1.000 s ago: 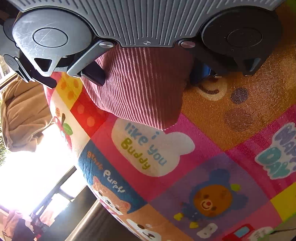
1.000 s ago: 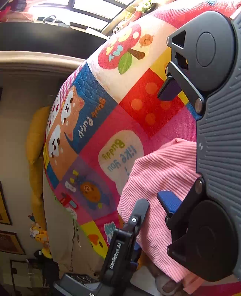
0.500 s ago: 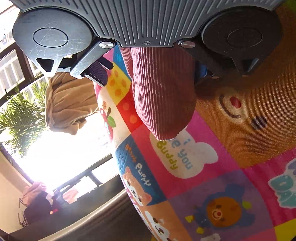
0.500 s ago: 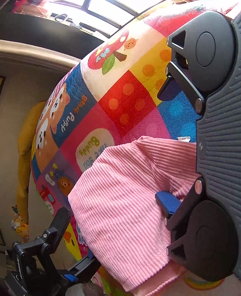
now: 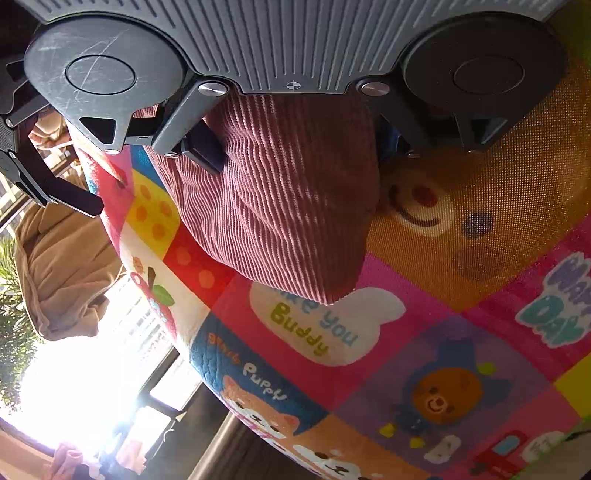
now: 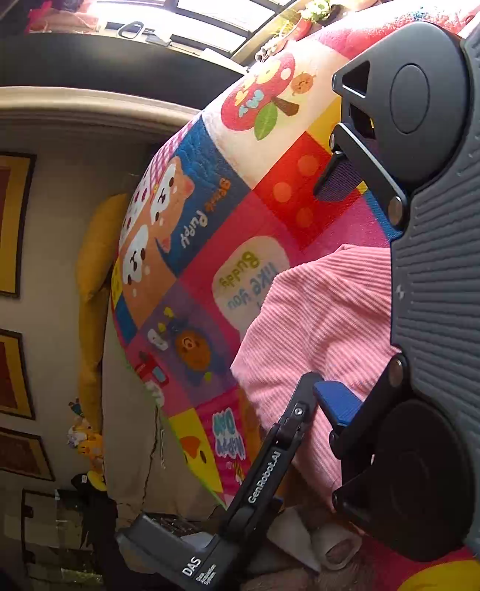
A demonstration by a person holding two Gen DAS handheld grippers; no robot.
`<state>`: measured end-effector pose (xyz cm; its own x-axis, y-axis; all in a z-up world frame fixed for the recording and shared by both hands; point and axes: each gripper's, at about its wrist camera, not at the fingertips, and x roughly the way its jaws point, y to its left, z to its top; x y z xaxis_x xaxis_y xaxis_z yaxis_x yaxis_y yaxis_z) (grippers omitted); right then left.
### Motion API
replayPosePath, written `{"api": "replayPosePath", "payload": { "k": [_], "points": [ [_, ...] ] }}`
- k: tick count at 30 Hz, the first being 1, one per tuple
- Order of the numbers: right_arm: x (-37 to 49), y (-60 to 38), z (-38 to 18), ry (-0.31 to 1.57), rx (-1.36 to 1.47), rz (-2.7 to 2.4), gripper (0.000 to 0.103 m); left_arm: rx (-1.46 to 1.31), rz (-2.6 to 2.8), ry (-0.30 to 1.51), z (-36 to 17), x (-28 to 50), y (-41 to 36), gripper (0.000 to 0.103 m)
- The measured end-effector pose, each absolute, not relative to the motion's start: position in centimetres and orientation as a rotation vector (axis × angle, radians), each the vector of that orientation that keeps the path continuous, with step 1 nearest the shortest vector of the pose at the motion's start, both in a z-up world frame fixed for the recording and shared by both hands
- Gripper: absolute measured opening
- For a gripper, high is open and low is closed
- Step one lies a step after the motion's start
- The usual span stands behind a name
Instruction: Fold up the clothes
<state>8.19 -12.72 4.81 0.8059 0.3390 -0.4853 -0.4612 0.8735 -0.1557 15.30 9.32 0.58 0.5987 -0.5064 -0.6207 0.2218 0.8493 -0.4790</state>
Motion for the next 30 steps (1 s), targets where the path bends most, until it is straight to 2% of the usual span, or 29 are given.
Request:
{"api": "replayPosePath", "payload": {
  "k": [3,5,8,16,24,30],
  "points": [
    [8.5,-10.7,4.5,0.467,-0.349,0.43,0.103,-0.361,-0.432,0.835,1.0,15.4,9.2,0.087],
    [9.5,-9.5,2.3,0.538,-0.421,0.416,0.103,-0.362,-0.439,0.836,1.4,15.4,9.4,0.087],
    [9.8,-10.4,1.4,0.562,-0.347,0.421,0.103,-0.418,-0.445,0.792,2.7,14.5,11.0,0.094],
    [8.9,-11.8,1.0,0.579,-0.409,0.402,0.103,-0.393,-0.334,0.797,2.1,14.2,13.0,0.095],
    [8.7,-12.7,4.3,0.573,-0.214,0.483,0.103,-0.281,-0.29,0.819,1.3,14.8,11.6,0.097],
    [9.4,-11.3,1.3,0.645,-0.326,0.454,0.103,-0.238,-0.293,0.814,1.2,14.4,11.0,0.097]
  ]
}}
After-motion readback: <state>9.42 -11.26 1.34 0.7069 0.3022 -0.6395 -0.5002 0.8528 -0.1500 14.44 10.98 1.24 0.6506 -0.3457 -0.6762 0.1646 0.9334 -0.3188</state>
